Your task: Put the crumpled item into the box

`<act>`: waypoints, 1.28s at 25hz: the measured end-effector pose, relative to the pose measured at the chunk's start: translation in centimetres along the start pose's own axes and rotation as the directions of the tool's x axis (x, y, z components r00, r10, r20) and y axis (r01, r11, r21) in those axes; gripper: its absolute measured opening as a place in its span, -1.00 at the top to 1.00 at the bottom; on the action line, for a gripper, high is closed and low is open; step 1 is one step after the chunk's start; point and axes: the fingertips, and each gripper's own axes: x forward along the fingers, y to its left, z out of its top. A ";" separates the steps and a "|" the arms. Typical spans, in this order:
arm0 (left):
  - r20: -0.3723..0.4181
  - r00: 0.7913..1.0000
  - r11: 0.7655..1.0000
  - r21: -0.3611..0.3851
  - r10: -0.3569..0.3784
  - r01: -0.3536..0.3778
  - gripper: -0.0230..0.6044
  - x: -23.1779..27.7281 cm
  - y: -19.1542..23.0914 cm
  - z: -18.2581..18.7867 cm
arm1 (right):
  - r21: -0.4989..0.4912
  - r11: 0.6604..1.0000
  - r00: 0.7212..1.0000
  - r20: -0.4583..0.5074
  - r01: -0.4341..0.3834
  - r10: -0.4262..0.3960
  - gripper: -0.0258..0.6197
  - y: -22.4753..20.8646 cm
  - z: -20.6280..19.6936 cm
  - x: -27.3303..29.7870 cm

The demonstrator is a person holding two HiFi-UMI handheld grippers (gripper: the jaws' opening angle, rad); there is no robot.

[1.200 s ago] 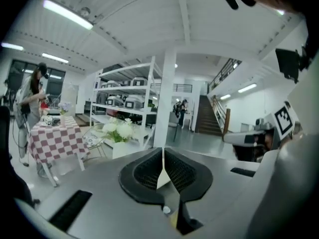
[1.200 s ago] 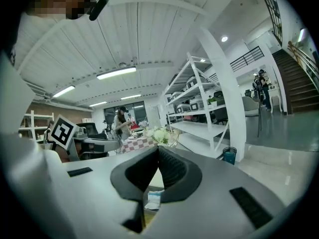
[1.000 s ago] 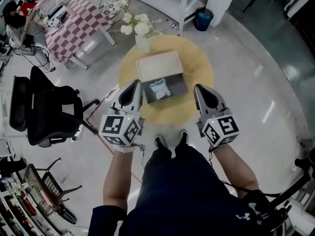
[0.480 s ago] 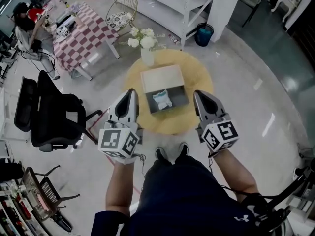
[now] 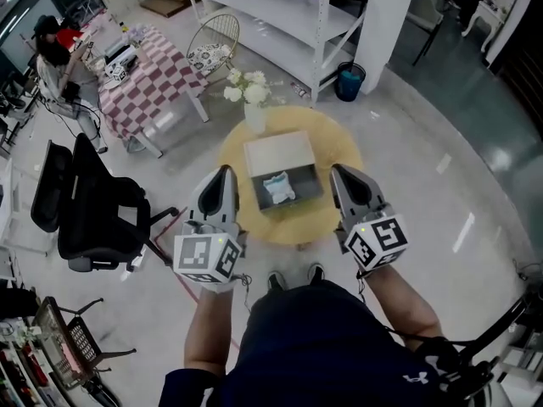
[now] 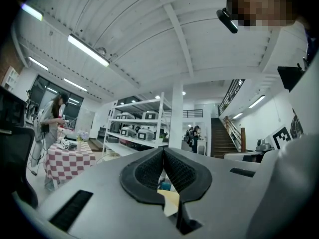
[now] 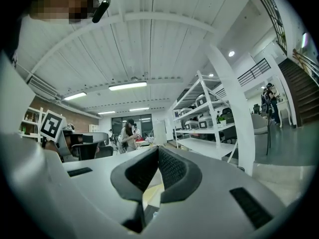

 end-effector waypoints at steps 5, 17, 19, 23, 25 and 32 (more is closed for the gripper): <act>0.003 1.000 1.000 -0.001 0.004 -0.004 0.87 -0.2 -0.6 0.0 | -0.014 1.000 0.999 0.027 -0.027 0.027 0.92 0.5 0.6 -0.2; -0.020 0.999 1.000 0.005 -0.025 0.025 0.87 0.9 -1.4 -0.6 | -0.004 1.000 1.000 0.018 -0.025 0.025 0.92 0.2 0.0 0.4; -0.023 0.999 1.000 0.002 -0.029 0.029 0.87 1.1 -1.4 -0.7 | -0.004 1.000 1.000 0.012 -0.027 0.027 0.92 0.3 -0.2 0.6; -0.025 0.999 0.999 0.000 -0.032 0.032 0.87 1.5 -1.3 -0.6 | -0.007 0.999 0.999 0.006 -0.033 0.033 0.92 0.4 -0.1 0.9; -0.028 0.999 1.000 0.001 -0.031 0.031 0.87 1.7 -1.1 -0.6 | -0.005 0.999 0.999 0.008 -0.035 0.035 0.92 0.3 0.0 1.1; -0.036 0.999 1.000 -0.010 -0.027 0.027 0.87 2.1 -0.4 -1.3 | -0.005 0.999 0.999 0.005 -0.032 0.032 0.92 0.0 -0.4 1.8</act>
